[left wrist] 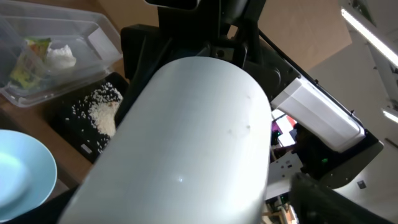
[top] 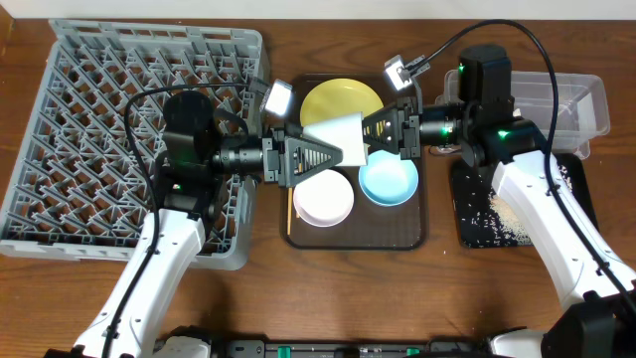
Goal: Sort waste into correct bins and load items into the dishwasher
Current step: 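Grasp the cup with the left gripper and release it from the right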
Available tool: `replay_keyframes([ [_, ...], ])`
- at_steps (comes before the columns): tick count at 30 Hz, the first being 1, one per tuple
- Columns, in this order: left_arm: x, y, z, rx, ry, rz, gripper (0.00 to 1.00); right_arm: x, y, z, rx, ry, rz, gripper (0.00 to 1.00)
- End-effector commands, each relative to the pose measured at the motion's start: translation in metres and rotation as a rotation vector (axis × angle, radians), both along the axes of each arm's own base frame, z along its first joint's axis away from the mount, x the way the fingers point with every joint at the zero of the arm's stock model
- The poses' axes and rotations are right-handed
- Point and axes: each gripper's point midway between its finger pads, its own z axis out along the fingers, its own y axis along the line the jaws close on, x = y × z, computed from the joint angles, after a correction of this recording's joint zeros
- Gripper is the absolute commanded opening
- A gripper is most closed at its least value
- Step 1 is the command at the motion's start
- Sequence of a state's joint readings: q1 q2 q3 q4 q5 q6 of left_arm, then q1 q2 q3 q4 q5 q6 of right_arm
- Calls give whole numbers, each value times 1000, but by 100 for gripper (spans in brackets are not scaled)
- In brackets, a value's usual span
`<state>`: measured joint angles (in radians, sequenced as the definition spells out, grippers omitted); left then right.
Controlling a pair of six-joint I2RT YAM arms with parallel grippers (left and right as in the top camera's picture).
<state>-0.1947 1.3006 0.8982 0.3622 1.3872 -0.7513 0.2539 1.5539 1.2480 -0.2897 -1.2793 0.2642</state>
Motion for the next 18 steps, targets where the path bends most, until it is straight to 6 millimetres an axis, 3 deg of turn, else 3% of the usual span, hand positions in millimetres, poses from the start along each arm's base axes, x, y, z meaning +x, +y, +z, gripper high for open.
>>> replay_keyframes([
  [1,-6,-5,12,-11,-29,-33,86,-4,4,1,7,14,19,1],
  [7,-5,-5,13,-13,-46,-26,79,-7,7,1,7,14,29,1],
  [18,-4,-5,17,-19,-79,-19,80,-10,11,1,7,14,44,1],
])
